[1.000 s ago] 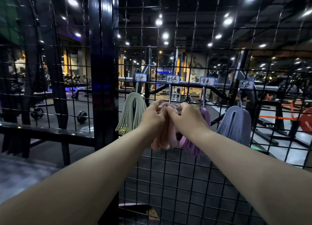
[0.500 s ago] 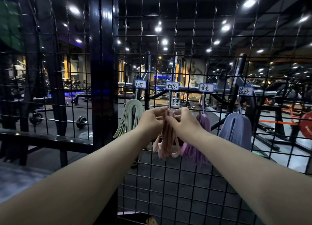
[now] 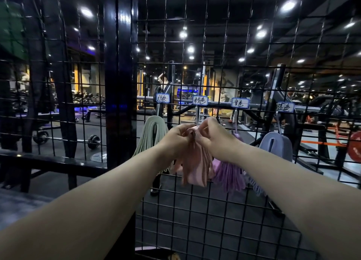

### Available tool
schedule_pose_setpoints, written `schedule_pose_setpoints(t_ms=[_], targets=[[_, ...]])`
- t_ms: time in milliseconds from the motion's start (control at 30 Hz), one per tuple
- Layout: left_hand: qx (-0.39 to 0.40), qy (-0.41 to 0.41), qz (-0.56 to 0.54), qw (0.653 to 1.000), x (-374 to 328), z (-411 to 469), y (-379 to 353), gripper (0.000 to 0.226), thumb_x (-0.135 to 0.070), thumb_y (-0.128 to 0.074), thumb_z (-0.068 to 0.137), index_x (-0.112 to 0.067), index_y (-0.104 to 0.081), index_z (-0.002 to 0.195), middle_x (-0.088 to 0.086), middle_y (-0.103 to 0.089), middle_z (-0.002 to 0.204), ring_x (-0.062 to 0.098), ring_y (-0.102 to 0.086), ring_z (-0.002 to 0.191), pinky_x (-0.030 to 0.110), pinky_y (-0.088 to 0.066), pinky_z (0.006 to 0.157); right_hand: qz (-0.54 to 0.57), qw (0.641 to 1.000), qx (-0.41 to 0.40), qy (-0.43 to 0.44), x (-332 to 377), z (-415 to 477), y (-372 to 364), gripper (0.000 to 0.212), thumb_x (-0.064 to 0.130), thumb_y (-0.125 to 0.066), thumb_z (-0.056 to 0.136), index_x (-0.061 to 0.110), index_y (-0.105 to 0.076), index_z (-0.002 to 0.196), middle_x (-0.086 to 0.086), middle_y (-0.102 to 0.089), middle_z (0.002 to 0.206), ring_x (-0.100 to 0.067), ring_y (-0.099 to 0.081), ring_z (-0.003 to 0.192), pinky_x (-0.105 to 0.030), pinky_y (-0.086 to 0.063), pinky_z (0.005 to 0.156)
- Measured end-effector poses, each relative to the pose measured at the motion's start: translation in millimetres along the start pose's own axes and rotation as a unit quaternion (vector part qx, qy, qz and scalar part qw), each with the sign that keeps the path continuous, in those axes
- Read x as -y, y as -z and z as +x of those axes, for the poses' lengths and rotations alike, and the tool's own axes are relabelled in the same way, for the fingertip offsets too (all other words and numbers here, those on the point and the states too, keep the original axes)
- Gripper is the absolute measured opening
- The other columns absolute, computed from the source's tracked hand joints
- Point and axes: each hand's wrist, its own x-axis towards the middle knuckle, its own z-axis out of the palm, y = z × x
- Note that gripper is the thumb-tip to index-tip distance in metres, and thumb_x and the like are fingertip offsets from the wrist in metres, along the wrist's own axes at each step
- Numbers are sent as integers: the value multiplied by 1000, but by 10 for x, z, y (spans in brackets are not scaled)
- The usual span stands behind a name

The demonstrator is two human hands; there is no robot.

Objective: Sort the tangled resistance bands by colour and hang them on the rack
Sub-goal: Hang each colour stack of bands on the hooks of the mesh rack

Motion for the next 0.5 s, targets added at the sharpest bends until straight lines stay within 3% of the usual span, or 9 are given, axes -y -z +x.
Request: schedule_pose_setpoints(t_ms=[100,267,333,433,500], targets=[[12,-8,-6,1000,16,-18,-25,29,-2,-46,104,-10,-58,129,12,-68,106,17,-64,87,24,-56,75,-7,1000,-22,14,16,-4,-66,22,31,-54,101,16,-42,111,-3,-58,102,-18,-60,91,-38,-49,83],[-12,-15,-18,1000,80,6,-65,24,-11,-47,106,-15,-71,103,26,-69,114,41,-67,106,54,-50,101,35,999,-22,-14,-34,5,-181,24,32,-58,97,25,-39,110,-5,-62,101,-22,-64,93,-49,-54,87],[-20,-8,-1,1000,93,10,-64,24,-18,-48,105,-17,-72,101,24,-71,111,44,-65,111,61,-49,101,81,996,-19,-27,-74,-15,-195,29,32,-62,95,27,-41,114,-4,-63,108,-19,-65,99,-46,-55,91],[-12,-8,7,1000,72,-10,-49,24,-20,-48,105,-15,-72,102,26,-71,109,46,-67,101,65,-49,97,128,991,-8,-26,-131,-66,-187,36,27,-68,93,29,-44,120,-1,-66,111,-16,-66,105,-45,-54,96],[-3,-10,11,1000,53,-40,-52,23,-18,-47,106,-13,-69,106,23,-72,104,38,-67,89,61,-52,92,139,990,-9,-29,-144,-107,-169,36,28,-70,92,34,-45,117,1,-68,110,-16,-67,104,-46,-54,95]])
